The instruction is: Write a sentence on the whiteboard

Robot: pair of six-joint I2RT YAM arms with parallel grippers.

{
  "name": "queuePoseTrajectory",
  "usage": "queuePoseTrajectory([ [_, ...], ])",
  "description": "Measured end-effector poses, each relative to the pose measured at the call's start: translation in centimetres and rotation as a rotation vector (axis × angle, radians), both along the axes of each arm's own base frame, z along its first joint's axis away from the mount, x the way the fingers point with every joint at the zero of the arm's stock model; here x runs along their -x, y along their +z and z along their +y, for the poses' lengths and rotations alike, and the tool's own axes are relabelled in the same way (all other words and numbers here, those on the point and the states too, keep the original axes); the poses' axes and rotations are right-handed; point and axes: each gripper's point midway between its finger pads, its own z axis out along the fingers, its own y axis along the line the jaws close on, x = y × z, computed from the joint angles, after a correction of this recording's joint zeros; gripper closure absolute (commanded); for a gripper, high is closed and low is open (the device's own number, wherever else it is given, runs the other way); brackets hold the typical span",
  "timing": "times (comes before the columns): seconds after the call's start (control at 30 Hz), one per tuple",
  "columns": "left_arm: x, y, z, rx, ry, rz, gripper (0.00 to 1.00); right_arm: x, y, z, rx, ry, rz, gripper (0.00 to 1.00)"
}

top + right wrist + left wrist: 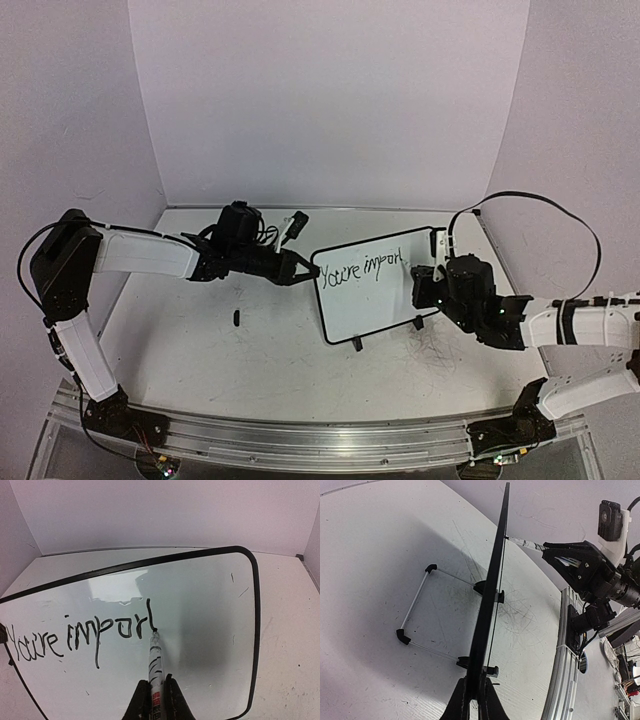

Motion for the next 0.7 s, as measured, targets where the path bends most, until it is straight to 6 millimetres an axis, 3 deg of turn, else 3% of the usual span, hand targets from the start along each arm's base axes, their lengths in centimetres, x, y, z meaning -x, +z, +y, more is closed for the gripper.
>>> queuePoseTrajectory([
  [0.2,0.0,0.0,0.0,0.000,-0.001,-0.001,1.00,0.0,0.1,-0.4,0.015,-0.016,-0.003,1.00],
  [0.43,0.0,0.0,0.0,0.001,-0.002,0.000,1.00,0.2,1.8,0.2,-0.013,0.029,-0.044,1.00],
  [0.7,0.0,0.0,0.0,0.001,-0.002,0.000,1.00,-0.3,2.0,0.7,0.001,0.039,-0.052,1.00],
])
